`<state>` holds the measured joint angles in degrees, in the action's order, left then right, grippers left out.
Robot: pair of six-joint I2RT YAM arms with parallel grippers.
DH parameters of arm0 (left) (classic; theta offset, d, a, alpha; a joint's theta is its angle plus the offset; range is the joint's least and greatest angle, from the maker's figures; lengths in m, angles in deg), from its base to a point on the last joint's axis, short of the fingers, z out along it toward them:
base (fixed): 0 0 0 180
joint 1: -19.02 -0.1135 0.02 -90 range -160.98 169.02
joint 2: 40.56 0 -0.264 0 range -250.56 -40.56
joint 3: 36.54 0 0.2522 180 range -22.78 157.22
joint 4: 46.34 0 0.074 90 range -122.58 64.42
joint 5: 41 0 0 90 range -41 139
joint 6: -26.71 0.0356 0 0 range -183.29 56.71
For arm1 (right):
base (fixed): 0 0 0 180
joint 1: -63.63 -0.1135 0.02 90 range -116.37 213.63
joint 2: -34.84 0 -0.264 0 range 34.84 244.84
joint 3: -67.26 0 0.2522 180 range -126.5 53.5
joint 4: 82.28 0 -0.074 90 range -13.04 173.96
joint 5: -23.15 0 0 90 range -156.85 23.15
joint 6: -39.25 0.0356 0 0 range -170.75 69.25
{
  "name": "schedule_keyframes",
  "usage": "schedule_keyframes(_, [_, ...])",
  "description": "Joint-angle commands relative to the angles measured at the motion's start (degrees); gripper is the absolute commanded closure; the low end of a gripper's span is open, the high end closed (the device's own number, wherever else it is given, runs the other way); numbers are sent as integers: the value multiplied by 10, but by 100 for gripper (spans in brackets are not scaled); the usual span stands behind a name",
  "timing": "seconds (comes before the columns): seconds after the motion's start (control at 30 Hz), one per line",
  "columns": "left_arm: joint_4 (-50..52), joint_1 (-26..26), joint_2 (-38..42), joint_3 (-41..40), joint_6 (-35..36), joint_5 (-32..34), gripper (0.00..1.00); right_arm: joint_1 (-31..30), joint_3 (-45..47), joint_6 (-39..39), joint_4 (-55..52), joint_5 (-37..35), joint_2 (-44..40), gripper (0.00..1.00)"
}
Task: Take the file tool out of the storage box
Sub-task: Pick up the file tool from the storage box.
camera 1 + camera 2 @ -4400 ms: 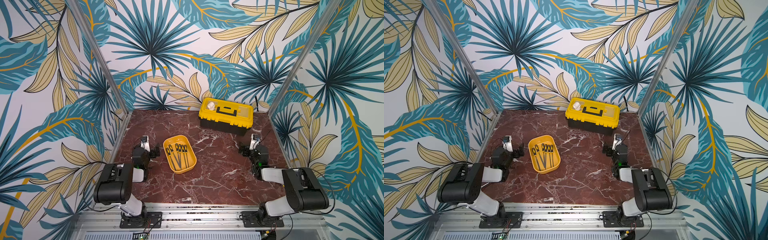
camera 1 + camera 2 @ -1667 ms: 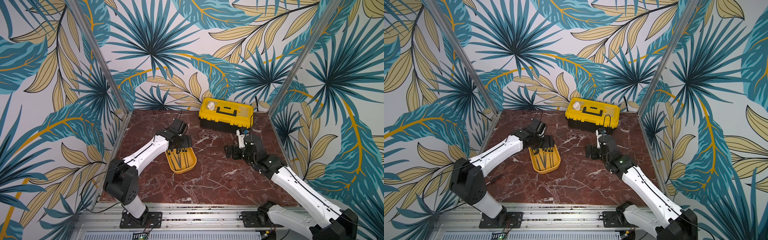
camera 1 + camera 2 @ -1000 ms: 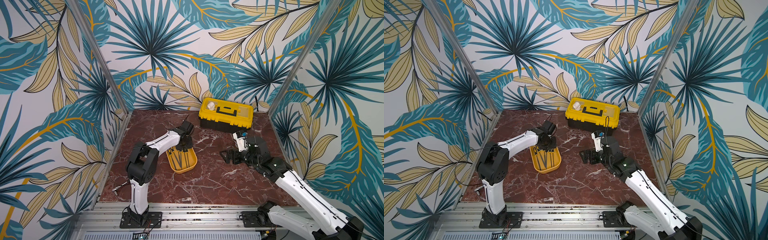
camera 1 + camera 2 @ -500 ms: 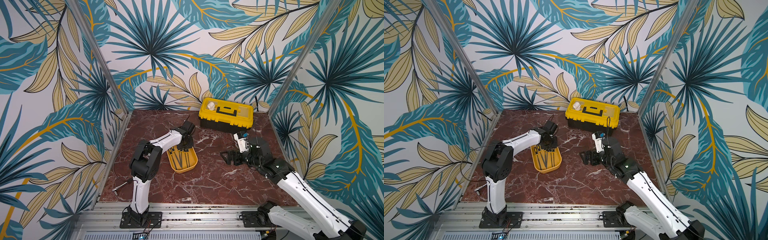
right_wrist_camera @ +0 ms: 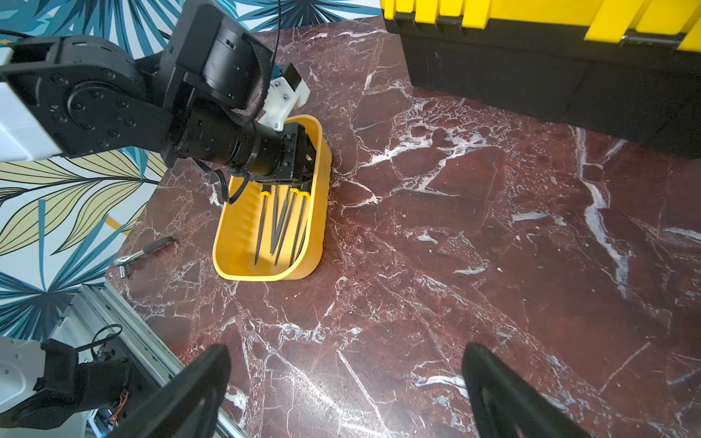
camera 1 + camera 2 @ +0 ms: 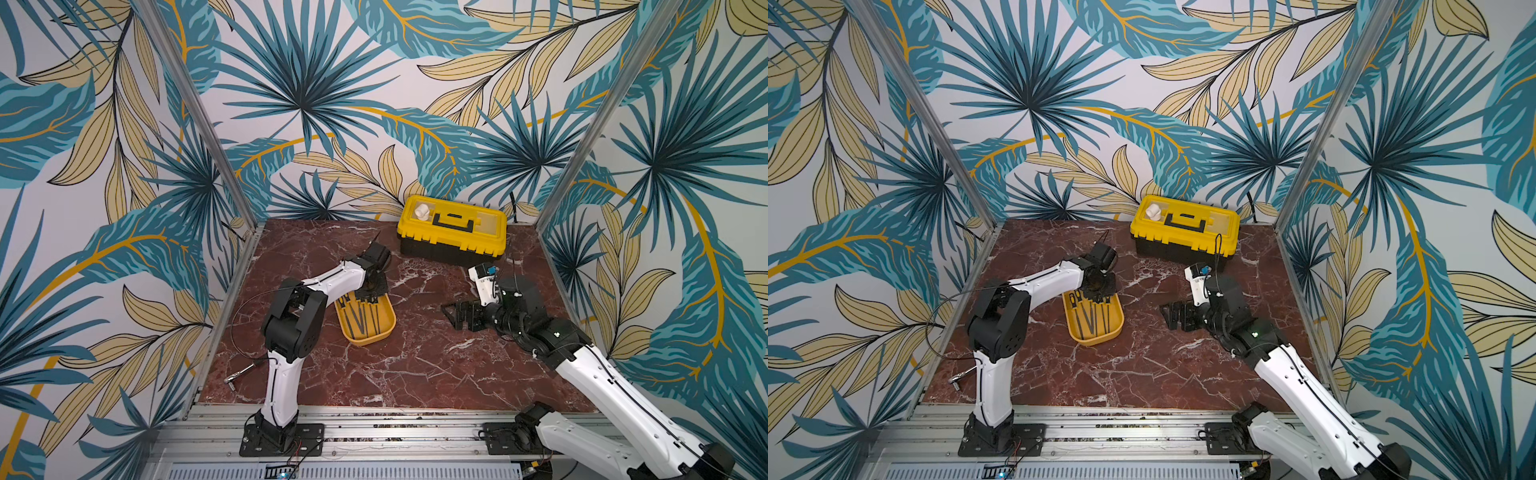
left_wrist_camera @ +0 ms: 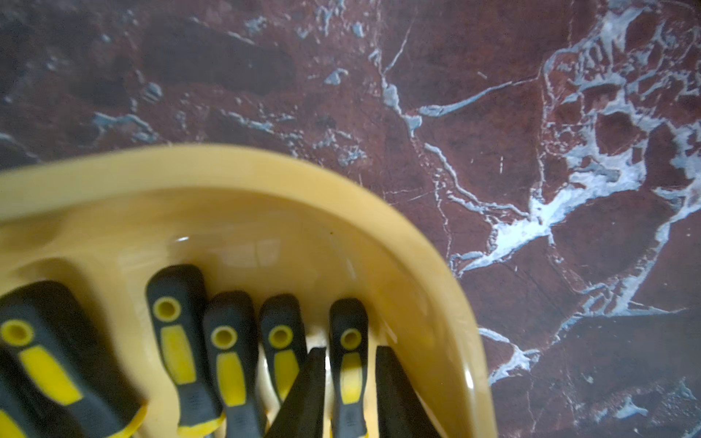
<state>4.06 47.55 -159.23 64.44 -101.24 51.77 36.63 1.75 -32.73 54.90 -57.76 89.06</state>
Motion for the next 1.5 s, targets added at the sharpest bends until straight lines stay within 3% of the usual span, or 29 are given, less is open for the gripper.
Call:
schedule_keyframes(0.0, [-15, 4, -16, 18, 5, 19, 73, -2, -3, 5, -9, 2, -6, 0])
schedule_keyframes(0.23, [-8, 6, -30, 25, 12, 29, 74, -2, -5, 6, -7, 1, 0, 0])
schedule_keyframes(0.5, [-12, 6, -28, 24, 21, 40, 87, -3, 1, 11, -2, 7, 1, 0])
schedule_keyframes(0.7, [-53, 5, 28, -16, 26, 28, 88, -6, 8, 18, -1, 18, -9, 1])
schedule_keyframes(0.97, [-70, 5, 110, -45, 26, -11, 88, -10, 28, 82, 50, 67, -15, 0])
schedule_keyframes(1.17, [-102, 5, 178, -81, 3, -73, 88, -24, 63, 142, 121, 94, -10, 12])
schedule_keyframes(1.47, [-186, 9, 266, -158, -66, -169, 88, -54, 85, 185, 209, 112, 38, 36])
